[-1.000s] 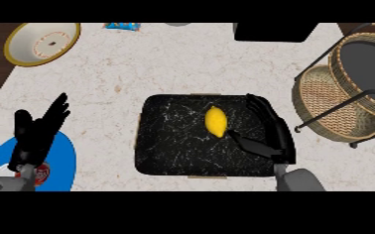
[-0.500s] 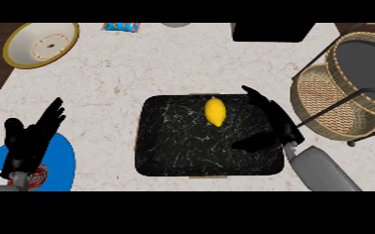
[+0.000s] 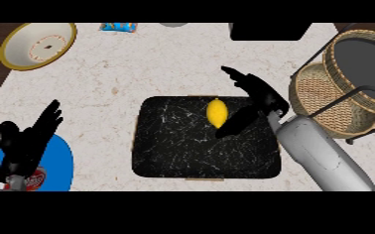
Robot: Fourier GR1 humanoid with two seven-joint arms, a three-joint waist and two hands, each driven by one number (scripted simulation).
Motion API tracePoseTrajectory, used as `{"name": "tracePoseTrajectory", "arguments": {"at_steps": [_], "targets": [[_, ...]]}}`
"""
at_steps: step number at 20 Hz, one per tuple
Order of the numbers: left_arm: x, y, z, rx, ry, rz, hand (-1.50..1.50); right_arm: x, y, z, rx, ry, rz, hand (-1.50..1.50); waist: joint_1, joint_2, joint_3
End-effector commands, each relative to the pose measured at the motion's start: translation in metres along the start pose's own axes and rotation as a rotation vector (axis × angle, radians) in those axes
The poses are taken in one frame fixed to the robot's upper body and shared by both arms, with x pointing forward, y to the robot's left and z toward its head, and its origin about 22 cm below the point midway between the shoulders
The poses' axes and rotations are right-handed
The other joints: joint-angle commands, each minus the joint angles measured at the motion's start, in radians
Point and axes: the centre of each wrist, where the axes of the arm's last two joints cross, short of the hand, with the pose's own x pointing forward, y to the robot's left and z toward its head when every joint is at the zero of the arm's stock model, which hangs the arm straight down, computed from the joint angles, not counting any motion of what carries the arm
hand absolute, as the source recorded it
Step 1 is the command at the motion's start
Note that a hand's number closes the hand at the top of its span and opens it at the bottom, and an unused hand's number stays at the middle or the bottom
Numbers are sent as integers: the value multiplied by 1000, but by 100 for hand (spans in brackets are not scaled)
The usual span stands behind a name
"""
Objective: Pick the lemon from the tray and place it in the tiered basket
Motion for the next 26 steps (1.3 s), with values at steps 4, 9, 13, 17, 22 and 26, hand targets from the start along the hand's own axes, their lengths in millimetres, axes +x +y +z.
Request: {"name": "tracePoseTrajectory", "arguments": {"at_steps": [4, 9, 13, 17, 22, 26], "targets": [[-2, 11, 9, 6, 26, 13, 0, 15, -1, 2, 107, 147, 53, -150, -3, 4, -7], [-10, -3, 13, 14, 25, 24, 0, 5, 2, 11, 94, 216, 115, -150, -6, 3, -7], [-21, 12, 17, -5, 41, 13, 0, 11, -11, 6, 67, 260, 76, -150, -2, 4, -7], [-22, -20, -2, -5, 26, 30, 0, -2, -15, 8, 134, 247, 51, -150, -8, 6, -7], [-8, 4, 11, 15, 31, 9, 0, -39, -12, 12, 150, 224, 31, -150, -4, 4, -6], [-4, -7, 5, 7, 43, 23, 0, -23, 3, -2, 145, 226, 40, -150, -3, 5, -7]]}}
